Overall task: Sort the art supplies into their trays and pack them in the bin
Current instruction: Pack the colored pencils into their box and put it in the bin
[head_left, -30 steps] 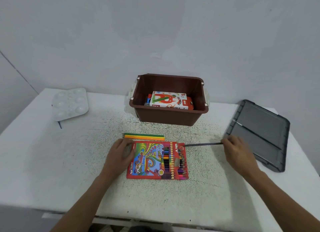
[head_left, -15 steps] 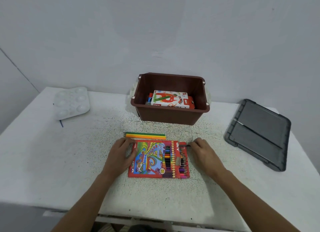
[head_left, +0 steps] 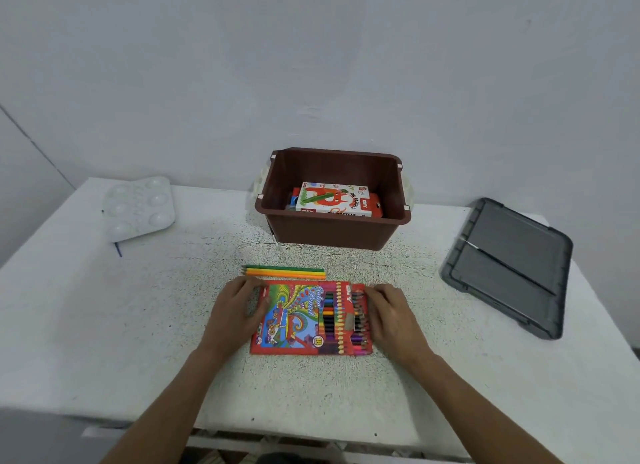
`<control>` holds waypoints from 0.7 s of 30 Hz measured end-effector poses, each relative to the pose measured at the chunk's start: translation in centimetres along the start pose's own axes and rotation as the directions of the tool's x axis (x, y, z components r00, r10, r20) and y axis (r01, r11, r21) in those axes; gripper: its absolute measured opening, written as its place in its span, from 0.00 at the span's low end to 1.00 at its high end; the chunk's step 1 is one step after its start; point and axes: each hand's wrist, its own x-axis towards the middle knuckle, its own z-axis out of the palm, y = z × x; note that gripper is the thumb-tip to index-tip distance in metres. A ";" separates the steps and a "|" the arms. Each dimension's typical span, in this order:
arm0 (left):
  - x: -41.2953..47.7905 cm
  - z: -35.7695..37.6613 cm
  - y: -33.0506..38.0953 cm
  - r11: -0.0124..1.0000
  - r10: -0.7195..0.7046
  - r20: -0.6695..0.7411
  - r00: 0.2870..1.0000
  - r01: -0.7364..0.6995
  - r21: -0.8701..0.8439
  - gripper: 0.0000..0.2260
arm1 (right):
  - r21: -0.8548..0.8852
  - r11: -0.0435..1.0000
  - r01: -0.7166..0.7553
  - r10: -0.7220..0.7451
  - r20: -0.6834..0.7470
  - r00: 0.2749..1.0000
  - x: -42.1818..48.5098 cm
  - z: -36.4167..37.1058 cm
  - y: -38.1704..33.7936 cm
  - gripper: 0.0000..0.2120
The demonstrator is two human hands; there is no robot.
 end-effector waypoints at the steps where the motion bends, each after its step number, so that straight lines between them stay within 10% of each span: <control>1: 0.0 0.0 0.1 1.000 -0.011 0.000 1.000 0.011 0.005 0.16 | -0.010 1.000 0.006 -0.006 -0.014 1.000 -0.4 0.1 0.1 0.24; 21: 6.9 -2.2 1.9 0.706 0.207 0.313 0.927 -0.363 0.609 0.12 | -0.045 0.999 0.002 -0.002 -0.002 1.000 -1.1 0.7 0.6 0.19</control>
